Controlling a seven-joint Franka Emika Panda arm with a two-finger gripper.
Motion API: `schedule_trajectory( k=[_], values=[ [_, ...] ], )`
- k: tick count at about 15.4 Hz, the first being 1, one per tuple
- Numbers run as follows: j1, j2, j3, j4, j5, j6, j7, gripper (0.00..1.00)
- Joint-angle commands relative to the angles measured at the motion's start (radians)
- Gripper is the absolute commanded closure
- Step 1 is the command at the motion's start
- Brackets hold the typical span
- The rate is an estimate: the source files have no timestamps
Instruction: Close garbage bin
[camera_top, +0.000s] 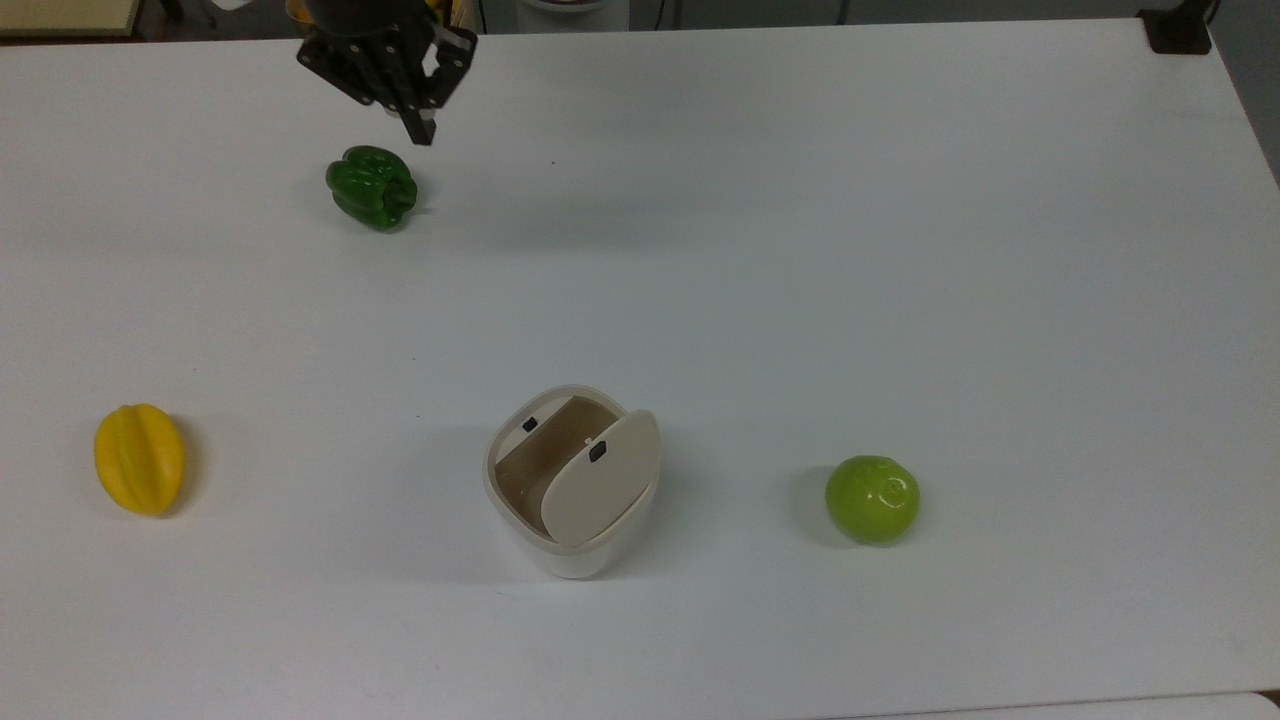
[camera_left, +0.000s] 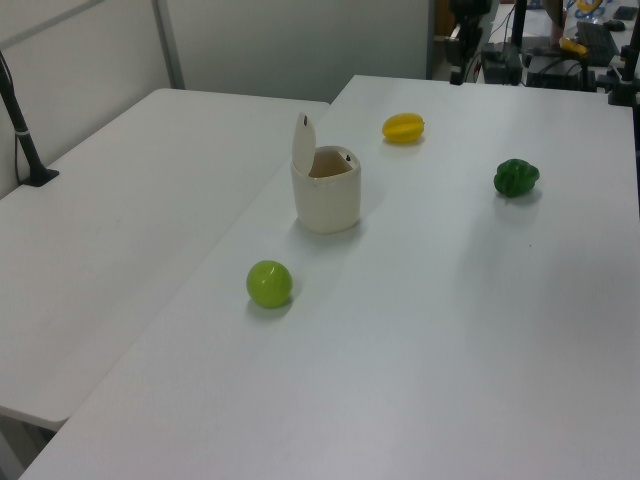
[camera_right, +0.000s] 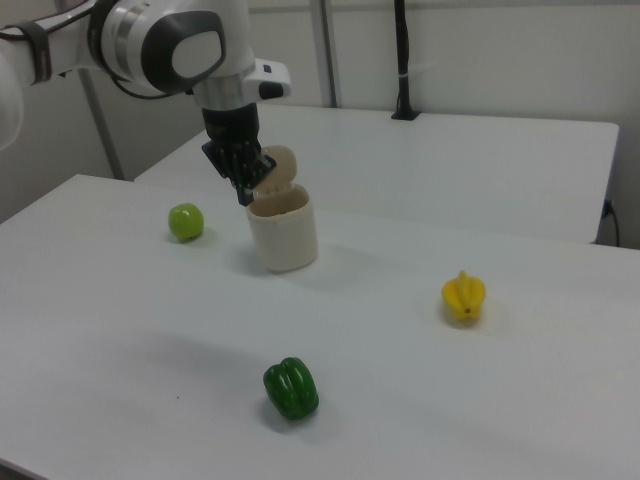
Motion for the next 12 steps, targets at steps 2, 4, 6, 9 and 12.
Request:
schedule_trajectory(
  k=[2,4,6,9,12],
  values=[
    [0.055,0.022,-0.007,-0.003,-0.017,0.198,-0.078,1.00],
    [0.070,0.051,-0.007,0.001,-0.006,0.290,-0.144,1.00],
    [0.104,0.083,-0.007,0.005,-0.007,0.407,-0.136,1.00],
    [0.129,0.134,-0.007,0.008,-0.003,0.589,-0.135,1.00],
    [0.164,0.195,-0.007,0.023,0.006,0.813,-0.069,1.00]
  ],
)
